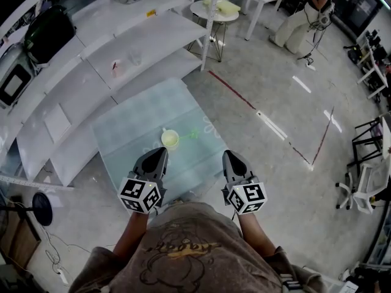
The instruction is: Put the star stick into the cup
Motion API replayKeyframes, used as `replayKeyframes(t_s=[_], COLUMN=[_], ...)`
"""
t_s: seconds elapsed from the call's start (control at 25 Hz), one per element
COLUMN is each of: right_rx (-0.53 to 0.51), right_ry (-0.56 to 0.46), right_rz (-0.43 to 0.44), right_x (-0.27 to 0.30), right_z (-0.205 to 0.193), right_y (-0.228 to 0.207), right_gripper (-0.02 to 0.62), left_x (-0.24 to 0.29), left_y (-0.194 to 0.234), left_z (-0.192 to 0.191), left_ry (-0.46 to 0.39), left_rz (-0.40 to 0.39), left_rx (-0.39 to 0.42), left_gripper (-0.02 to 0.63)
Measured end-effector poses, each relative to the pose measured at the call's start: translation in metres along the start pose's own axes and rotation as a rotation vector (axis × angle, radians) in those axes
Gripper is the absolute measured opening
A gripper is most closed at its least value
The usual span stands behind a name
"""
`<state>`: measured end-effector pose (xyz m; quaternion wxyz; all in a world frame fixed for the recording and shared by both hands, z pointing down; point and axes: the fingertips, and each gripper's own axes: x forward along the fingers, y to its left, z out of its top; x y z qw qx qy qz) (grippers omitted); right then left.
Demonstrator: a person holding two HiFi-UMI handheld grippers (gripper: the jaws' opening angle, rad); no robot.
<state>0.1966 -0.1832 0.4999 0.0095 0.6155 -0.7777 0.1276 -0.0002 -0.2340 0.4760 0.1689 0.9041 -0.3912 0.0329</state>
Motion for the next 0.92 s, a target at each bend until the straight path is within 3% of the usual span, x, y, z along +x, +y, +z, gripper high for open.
replayKeyframes(t_s=[0.92], right_rx=[0.025], right_ry=[0.026], right_rz=[0.002], right_x=[0.0023], right_z=[-0.0078], right_y=[-0.0015], right_gripper=[0.002], left_x=[-0.0028], left_y=[0.0001], left_z=[-0.0031], left_ry=[0.018], left_rz=[0.007], left_rx=[-0.014], left_gripper=[0.02])
